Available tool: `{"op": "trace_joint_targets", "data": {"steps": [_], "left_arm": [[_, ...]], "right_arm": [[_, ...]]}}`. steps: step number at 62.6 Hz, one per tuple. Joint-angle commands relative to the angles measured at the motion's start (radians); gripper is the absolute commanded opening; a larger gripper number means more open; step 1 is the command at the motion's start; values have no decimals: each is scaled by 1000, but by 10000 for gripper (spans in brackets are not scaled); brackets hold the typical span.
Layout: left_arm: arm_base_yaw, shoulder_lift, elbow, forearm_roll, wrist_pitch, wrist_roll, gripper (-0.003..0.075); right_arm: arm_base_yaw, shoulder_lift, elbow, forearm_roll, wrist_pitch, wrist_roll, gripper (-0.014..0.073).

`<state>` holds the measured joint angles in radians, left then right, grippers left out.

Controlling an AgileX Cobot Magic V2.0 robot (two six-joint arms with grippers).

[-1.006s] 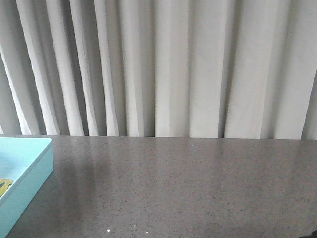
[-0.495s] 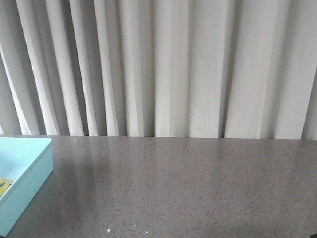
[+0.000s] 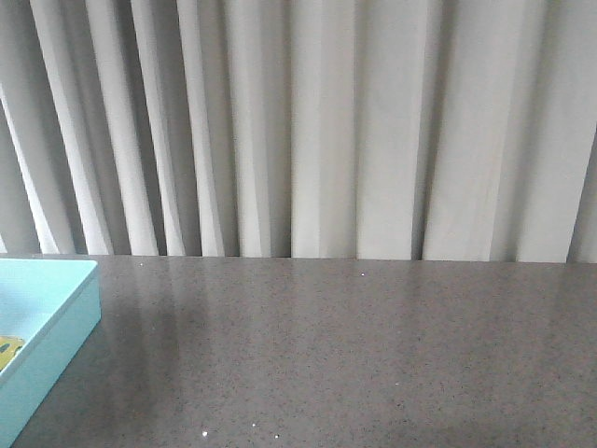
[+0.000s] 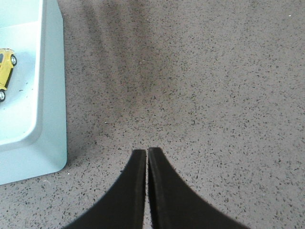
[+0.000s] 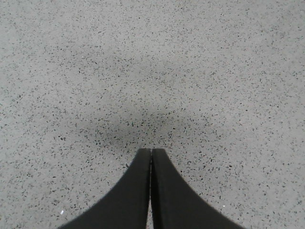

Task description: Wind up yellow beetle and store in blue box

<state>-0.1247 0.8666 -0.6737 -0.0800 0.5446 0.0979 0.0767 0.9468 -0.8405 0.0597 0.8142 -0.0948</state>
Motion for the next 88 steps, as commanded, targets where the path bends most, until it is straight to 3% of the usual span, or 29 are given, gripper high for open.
{"op": "trace_joint_targets", "data": {"steps": [1,19,28,46,59,71,88], "left_arm": [[-7,-12,-26,-4,-70,-9,-6],[-12,-35,-12,0,-80,-9,-6],[-7,-177,88,29,-114,-1,-6],[-3,-573,453,73,-407,-50,-6],[20,-766,622,74,-545,-85,-6],[38,-899,691,74,-552,-85,-6],[34,-892,690,74,-539,-85,-6]], "right_arm": [[-2,-13,-23,4,-50,-1,-7],[-2,-13,-23,1,-47,-1,-7],[-2,-13,-23,-1,-33,-1,-7],[-2,-13,-23,1,-34,-1,-7],[-2,-13,-23,1,-34,-1,-7],[-2,-13,-23,1,-34,-1,-7],[-2,-13,-23,1,-29,-1,-7]]}}
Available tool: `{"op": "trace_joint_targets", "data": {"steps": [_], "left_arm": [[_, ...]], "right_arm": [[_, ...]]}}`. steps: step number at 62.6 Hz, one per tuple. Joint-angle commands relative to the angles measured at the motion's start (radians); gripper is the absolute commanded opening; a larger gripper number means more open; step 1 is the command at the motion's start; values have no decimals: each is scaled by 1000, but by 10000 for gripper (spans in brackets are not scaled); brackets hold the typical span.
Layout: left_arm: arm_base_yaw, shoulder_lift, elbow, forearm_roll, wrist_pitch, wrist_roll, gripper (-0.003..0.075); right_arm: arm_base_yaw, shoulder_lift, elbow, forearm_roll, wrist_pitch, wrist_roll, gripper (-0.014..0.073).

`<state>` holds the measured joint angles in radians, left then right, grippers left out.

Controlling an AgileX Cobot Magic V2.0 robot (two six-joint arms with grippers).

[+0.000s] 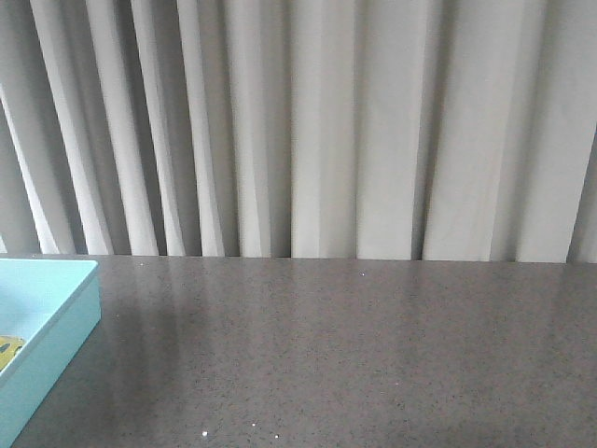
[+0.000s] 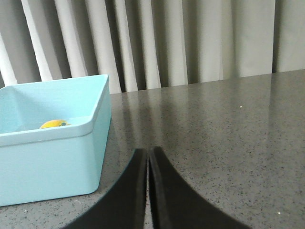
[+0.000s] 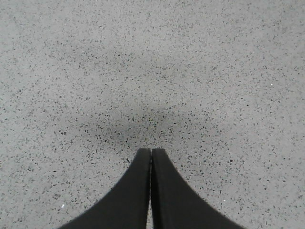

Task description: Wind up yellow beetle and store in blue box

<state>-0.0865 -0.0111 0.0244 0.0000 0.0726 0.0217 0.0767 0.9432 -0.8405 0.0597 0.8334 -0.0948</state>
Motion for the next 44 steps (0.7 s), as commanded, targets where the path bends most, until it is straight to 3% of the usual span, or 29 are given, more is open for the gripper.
{"op": "trace_joint_targets", "data": {"steps": [1,39,44], "left_arm": [[-4,-14,-8,-6,-67,-9,-6],[-4,-14,-8,-6,-67,-9,-6],[-4,-14,-8,-6,-67,-9,-6]], "right_arm": [[-2,-9,-23,1,-48,-1,-7],[3,-9,-23,0,-51,-4,-7],[10,-38,-23,-60,-80,-9,-7]]}}
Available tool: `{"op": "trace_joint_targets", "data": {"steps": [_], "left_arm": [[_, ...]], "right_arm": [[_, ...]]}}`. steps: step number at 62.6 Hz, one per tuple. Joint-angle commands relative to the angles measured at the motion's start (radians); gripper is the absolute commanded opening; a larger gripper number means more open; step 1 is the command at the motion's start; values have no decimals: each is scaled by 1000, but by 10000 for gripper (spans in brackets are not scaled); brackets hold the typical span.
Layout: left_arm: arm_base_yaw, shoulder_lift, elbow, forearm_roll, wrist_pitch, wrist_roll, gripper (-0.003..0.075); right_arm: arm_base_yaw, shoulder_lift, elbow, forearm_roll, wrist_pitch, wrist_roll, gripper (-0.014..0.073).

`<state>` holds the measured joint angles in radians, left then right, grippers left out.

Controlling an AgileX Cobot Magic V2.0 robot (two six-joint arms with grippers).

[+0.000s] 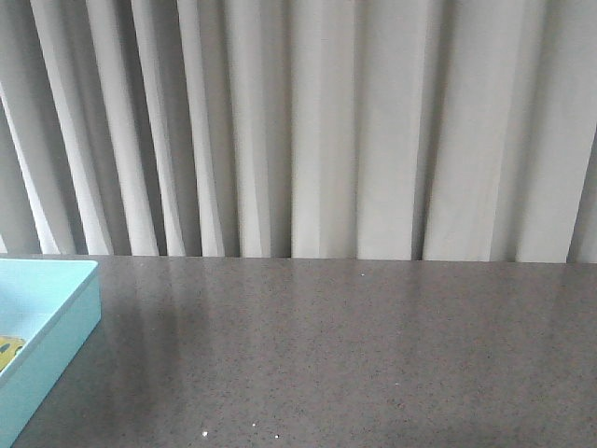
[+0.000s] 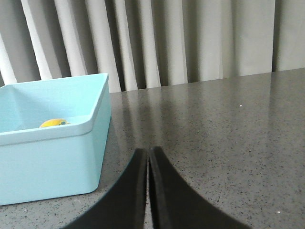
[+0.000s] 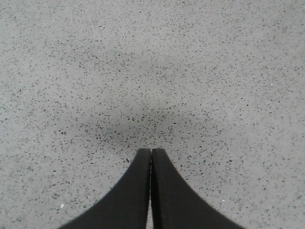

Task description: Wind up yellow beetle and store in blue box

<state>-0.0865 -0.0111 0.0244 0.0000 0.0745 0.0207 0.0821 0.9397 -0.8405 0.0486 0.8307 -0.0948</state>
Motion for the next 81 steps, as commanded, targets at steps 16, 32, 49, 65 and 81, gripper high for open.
{"op": "trace_joint_targets", "data": {"steps": [16,32,49,65,81], "left_arm": [[-5,-14,-8,-6,-69,-8,-6],[-5,-14,-8,-6,-69,-8,-6],[-5,-14,-8,-6,-69,-8,-6],[-6,-15,-10,-6,-62,-8,-6],[-6,-15,-10,-6,-62,-8,-6]], "right_arm": [[3,-311,221,-64,-470,-8,-7],[-5,-680,657,-55,-898,-4,-7],[-77,-949,871,4,-894,-26,-7],[-77,-960,871,5,-852,-27,-7],[-77,-960,871,5,-851,-26,-7]]}}
